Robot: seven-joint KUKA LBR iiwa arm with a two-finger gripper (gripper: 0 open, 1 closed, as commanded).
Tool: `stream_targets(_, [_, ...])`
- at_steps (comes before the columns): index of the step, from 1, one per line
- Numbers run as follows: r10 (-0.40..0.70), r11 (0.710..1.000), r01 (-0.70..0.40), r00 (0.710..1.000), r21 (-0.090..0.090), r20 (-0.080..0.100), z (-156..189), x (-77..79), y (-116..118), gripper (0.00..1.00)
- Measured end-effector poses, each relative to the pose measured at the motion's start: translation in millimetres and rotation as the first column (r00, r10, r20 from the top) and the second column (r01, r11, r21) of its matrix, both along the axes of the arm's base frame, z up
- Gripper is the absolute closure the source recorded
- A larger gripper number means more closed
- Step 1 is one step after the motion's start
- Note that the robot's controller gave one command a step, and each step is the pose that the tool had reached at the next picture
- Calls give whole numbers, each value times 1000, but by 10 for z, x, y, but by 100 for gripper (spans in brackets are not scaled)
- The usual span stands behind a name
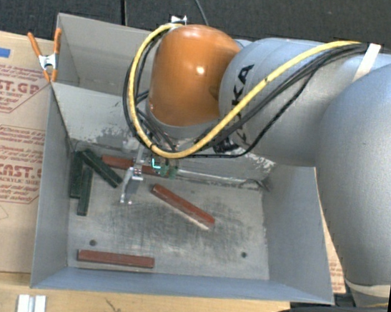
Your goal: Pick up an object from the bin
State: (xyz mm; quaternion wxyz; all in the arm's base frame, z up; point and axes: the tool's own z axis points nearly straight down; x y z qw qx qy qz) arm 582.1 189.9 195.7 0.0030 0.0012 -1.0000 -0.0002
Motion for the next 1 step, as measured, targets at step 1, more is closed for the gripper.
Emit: stream_targets(1, [-2,1000,2,1000,1,7,44,20,-8,0])
